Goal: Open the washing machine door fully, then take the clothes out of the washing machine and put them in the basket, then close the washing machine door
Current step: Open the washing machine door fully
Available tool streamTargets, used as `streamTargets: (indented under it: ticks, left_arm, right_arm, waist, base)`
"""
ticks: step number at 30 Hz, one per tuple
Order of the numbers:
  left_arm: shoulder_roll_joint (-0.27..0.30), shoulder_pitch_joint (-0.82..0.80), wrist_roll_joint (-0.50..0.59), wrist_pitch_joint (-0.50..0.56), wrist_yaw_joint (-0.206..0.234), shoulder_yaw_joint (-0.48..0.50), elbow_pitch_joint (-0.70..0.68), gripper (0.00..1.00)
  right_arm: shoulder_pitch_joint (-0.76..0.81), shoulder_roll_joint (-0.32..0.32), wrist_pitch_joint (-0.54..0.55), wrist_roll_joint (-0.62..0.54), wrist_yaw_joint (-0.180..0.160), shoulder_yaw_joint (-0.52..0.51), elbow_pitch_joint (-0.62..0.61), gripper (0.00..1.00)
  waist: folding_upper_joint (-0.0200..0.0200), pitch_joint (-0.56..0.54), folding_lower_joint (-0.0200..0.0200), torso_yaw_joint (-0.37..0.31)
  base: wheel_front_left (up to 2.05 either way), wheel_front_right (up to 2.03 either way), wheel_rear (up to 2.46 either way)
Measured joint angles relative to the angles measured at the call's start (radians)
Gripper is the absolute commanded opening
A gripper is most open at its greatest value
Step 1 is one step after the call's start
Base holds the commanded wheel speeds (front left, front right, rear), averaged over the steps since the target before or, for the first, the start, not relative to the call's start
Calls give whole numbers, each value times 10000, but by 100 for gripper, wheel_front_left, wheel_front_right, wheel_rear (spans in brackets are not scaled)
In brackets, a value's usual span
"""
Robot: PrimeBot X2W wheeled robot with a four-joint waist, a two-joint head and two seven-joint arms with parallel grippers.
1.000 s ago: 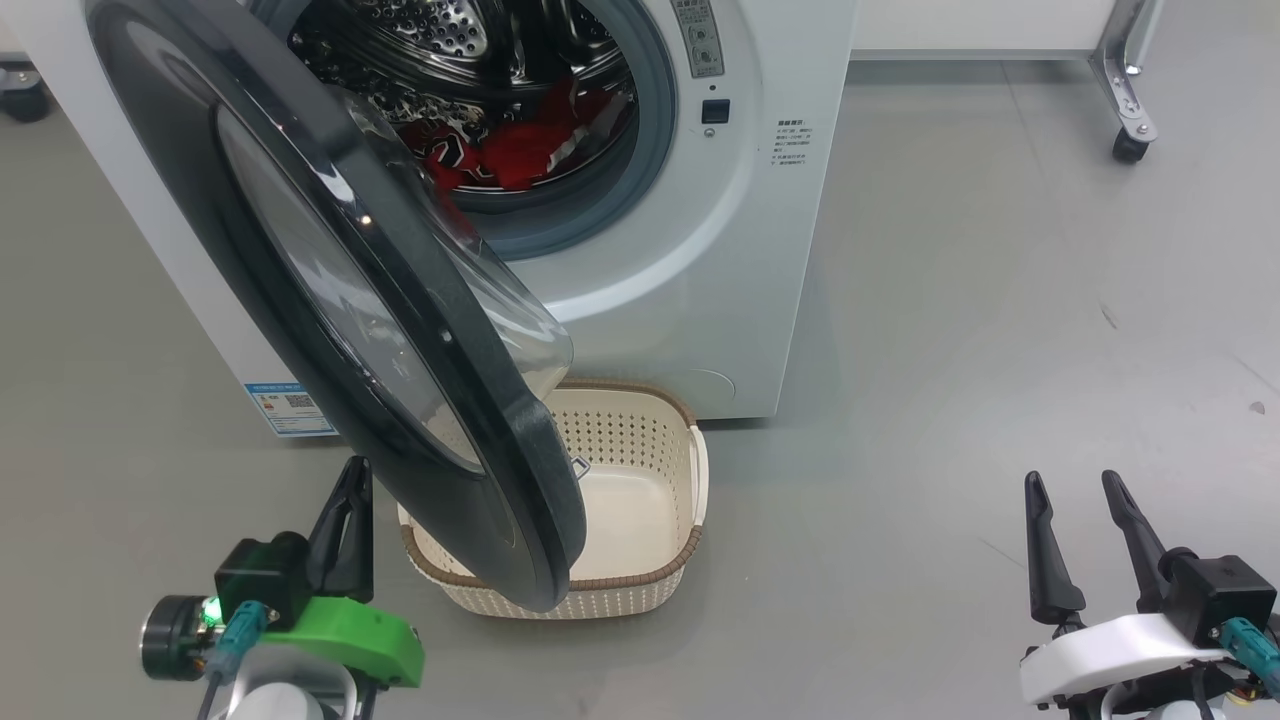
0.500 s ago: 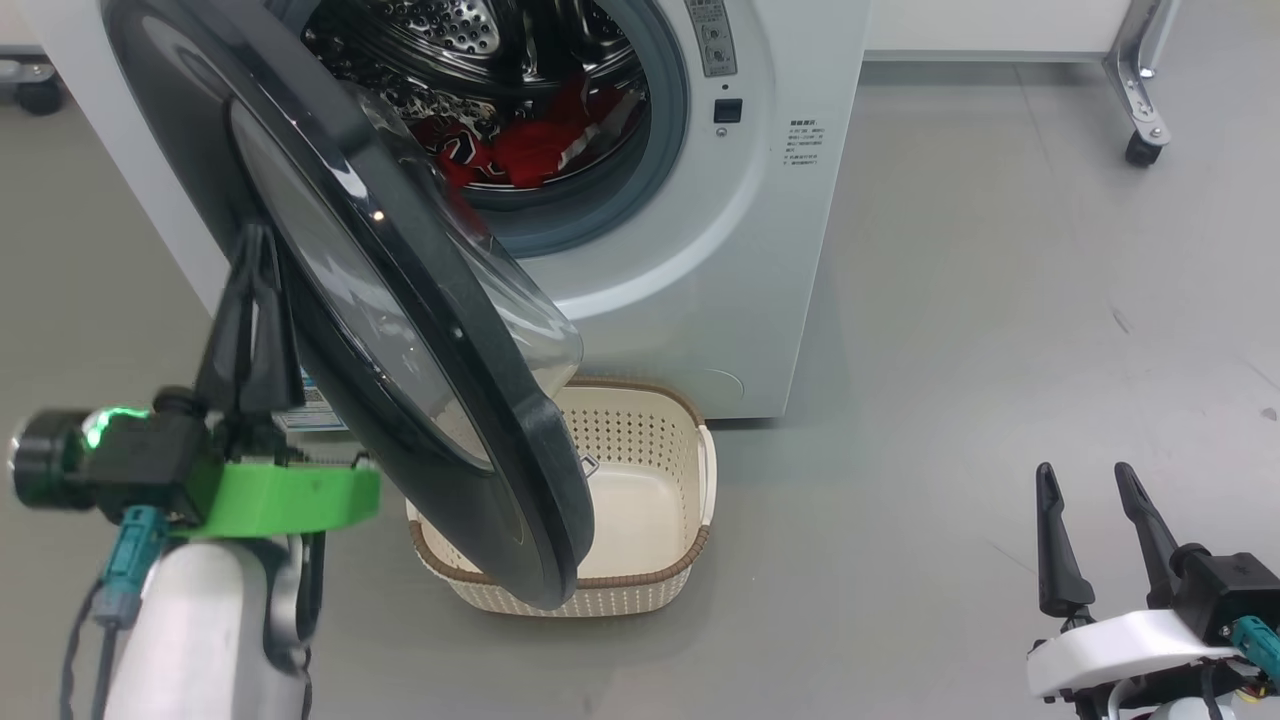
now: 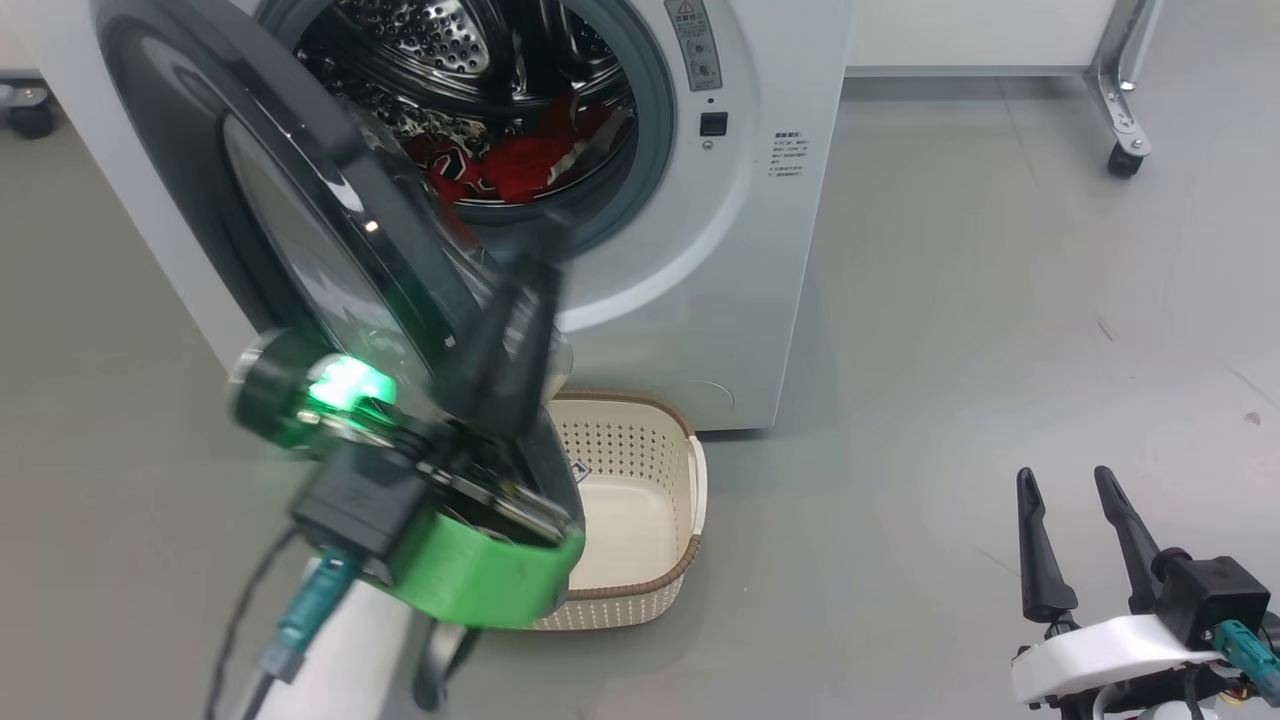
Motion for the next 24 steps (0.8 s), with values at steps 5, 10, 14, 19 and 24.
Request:
streamTargets:
  ticks: [5,10,14,19,24]
  left_arm:
    - [-6,361,-439,458,-244,-1068,82,0]
    - [0,788,-867,1106,-247,-1965,328,0]
    - [4,1149,-1114,1522,-140,-2274,541,0]
    - [23,1370,-1181,1900,391,-2247,846,0]
    - [31,1399,-1181,2234,976,-1918,1546,0]
  right_arm:
    - [72,-8,0,-73,75,-71,25,100]
    - [147,17,0,-75,88,-88,65,100]
    - [158,69,0,-75,130,-136,67,100]
    - [172,90,2,-79,174,-255,52,100]
    - [170,109,2,-165,263,-263,54,100]
  waist:
    - [0,-30,0,-94]
    - [0,-37,0,-157]
    - [0,-17,0,-196]
    - [0,90,0,-191]
    - [0,195,0,-160]
  base:
    - [0,0,0]
    - [0,0,0]
    - [0,0,0]
    - [0,0,0]
    - [0,0,0]
